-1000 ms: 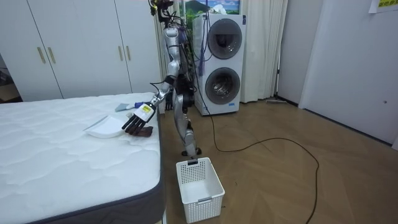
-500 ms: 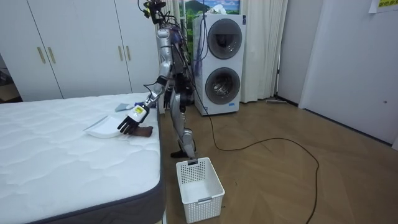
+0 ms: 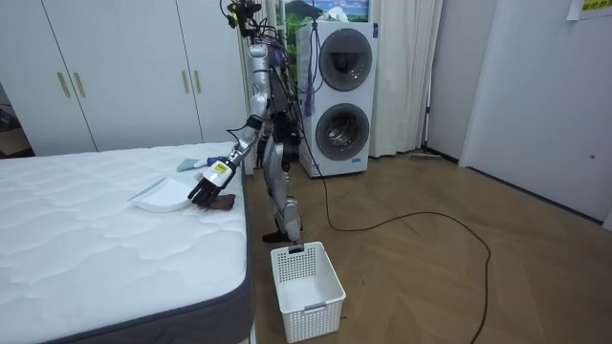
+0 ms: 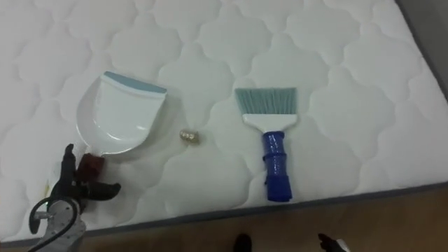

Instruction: Clean bed

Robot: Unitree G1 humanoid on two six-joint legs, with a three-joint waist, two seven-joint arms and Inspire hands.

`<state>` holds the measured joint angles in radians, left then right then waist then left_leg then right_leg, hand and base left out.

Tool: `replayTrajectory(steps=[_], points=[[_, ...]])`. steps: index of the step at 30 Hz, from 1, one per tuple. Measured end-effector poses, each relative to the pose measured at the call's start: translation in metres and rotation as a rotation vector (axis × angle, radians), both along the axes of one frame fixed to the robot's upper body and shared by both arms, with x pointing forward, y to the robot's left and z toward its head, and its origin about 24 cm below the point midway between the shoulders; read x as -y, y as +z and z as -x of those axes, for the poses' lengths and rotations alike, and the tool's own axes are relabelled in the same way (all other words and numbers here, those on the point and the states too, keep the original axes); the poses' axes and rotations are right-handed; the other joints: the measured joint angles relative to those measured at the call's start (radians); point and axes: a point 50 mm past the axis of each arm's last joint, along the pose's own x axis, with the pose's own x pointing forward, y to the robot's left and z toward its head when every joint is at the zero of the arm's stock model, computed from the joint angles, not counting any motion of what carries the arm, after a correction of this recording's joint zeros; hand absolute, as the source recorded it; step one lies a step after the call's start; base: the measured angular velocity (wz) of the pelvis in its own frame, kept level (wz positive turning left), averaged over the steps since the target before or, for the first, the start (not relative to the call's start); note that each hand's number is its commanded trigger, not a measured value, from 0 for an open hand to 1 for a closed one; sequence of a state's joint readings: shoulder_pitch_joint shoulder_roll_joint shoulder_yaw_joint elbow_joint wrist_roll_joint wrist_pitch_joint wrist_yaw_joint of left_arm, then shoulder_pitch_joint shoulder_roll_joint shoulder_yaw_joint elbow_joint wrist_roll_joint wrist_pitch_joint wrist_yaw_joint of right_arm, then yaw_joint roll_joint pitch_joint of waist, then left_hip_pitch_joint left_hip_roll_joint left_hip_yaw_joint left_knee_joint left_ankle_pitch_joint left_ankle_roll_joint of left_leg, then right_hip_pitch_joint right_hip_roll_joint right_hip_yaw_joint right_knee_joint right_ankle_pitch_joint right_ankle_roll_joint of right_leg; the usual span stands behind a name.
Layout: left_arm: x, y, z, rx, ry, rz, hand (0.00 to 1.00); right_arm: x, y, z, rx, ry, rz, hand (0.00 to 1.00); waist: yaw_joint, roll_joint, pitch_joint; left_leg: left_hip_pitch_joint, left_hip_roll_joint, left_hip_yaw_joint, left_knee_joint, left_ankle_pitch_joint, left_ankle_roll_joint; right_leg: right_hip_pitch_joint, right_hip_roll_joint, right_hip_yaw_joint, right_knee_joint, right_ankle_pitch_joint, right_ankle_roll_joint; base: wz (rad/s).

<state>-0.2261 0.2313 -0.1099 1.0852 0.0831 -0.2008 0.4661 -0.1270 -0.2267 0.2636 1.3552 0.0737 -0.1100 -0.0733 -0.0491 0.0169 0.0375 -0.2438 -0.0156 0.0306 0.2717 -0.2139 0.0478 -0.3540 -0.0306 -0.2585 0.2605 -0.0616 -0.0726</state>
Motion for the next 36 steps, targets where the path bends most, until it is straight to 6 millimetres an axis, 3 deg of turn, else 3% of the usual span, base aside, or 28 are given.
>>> replayTrajectory(steps=[10,29,30,32,33,34,36], points=[[0.005,0.000,-0.003,-0.007,-0.023,0.004,0.00,-0.006,0.002,-0.010,0.029,0.055,-0.005,0.00,-0.004,-0.002,-0.0008,-0.041,0.000,0.025,0.030,0.001,-0.001,-0.051,-0.009,0.007,0.034,-0.003,-0.006,-0.04],[0.003,0.002,-0.006,0.002,-0.022,0.000,0.00,-0.005,0.002,-0.008,0.039,-0.011,-0.031,0.00,-0.002,0.000,-0.0018,-0.071,0.000,0.034,0.050,0.001,-0.001,-0.086,-0.012,0.010,0.051,-0.005,-0.011,0.00],[0.003,0.002,-0.006,0.001,-0.022,0.000,0.07,-0.005,0.002,-0.008,0.039,-0.012,-0.031,0.00,-0.003,0.000,-0.0019,-0.076,0.001,0.034,0.052,0.001,-0.001,-0.086,-0.012,0.009,0.051,-0.005,-0.012,0.05],[0.002,0.001,-0.008,-0.014,-0.017,-0.005,0.60,-0.005,0.002,-0.009,0.039,-0.011,-0.032,0.00,-0.007,0.000,-0.0017,-0.085,0.001,0.034,0.055,0.001,-0.001,-0.094,-0.012,0.008,0.052,-0.004,-0.012,0.06],[0.002,0.001,-0.008,-0.018,-0.015,-0.007,0.76,-0.005,0.002,-0.009,0.039,-0.010,-0.031,0.00,-0.007,0.000,-0.0017,-0.089,0.001,0.034,0.057,0.001,-0.001,-0.097,-0.012,0.008,0.052,-0.004,-0.013,0.00],[0.001,0.002,-0.009,-0.022,-0.013,-0.010,1.00,-0.006,0.002,-0.010,0.044,-0.009,-0.032,0.00,-0.007,0.001,-0.0018,-0.099,0.001,0.034,0.059,0.001,-0.001,-0.104,-0.012,0.008,0.055,-0.003,-0.013,0.00],[-0.001,0.002,-0.009,-0.030,-0.005,-0.018,1.00,-0.006,0.003,-0.011,0.047,-0.008,-0.033,0.00,-0.006,0.001,-0.0018,-0.105,0.002,0.036,0.060,0.001,-0.001,-0.110,-0.012,0.009,0.054,-0.002,-0.014,0.00]])
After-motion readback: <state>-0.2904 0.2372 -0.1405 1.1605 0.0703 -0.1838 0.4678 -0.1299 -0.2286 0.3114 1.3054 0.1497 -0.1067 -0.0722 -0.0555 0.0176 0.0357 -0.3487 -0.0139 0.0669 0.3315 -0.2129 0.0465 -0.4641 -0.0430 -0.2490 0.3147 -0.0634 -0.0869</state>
